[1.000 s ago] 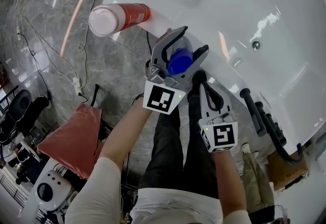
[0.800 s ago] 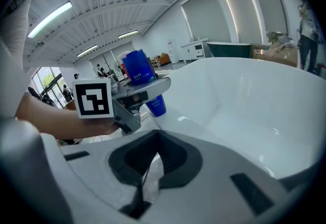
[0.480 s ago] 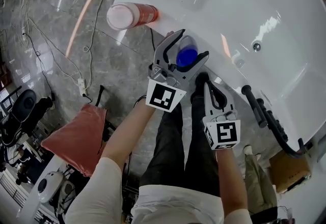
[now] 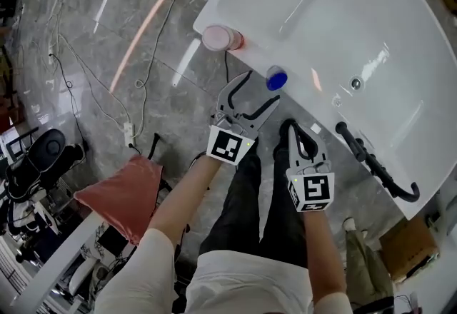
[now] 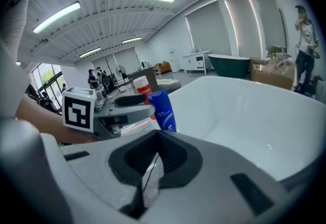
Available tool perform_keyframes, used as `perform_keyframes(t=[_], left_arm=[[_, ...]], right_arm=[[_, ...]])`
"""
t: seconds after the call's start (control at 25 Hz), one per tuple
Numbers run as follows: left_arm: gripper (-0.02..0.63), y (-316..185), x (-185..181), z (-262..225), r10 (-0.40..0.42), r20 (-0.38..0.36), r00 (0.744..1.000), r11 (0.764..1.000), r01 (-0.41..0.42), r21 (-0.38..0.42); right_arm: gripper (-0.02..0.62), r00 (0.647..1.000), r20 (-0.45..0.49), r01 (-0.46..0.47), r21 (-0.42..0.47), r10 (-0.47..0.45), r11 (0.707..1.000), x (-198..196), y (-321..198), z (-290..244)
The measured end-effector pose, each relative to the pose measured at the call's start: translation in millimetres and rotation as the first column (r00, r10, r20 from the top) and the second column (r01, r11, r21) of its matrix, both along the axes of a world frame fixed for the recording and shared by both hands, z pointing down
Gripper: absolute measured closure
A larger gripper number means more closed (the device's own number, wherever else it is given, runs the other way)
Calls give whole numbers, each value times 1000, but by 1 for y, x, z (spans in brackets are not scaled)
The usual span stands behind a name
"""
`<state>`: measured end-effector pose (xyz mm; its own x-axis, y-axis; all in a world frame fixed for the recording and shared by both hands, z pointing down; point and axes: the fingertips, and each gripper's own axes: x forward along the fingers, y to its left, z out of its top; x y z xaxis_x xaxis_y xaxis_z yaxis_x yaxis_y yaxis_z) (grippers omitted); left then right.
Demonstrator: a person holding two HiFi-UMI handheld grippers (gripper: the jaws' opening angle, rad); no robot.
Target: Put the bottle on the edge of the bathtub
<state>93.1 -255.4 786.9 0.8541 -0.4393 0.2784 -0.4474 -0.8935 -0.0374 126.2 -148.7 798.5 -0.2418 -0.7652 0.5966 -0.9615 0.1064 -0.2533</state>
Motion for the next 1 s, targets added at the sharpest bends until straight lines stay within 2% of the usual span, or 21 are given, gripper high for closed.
perform_keyframes(t=[0.28, 0.44, 0.6, 0.88, 1.0], left_arm=[[302, 12, -27, -72, -58, -18, 998, 995, 57, -76], [353, 25, -44, -149, -75, -51, 996, 991, 69, -114], [379, 43, -72, -220, -91, -53, 994, 983, 82, -164], [436, 72, -109, -308, -110, -76, 991, 975, 92, -203], [471, 84, -129, -346, -129, -80, 988, 975, 111, -191]], right_arm=[[592, 999, -43, 11, 42, -9, 999, -15, 0, -69], [592, 996, -86, 35, 78, -29, 996, -26, 6, -142], [592, 991, -106, 90, 81, -81, 993, -49, 21, -211], [592, 987, -139, 103, 156, -82, 982, -62, 33, -311], [592, 986, -153, 96, 197, -66, 976, -69, 37, -350]])
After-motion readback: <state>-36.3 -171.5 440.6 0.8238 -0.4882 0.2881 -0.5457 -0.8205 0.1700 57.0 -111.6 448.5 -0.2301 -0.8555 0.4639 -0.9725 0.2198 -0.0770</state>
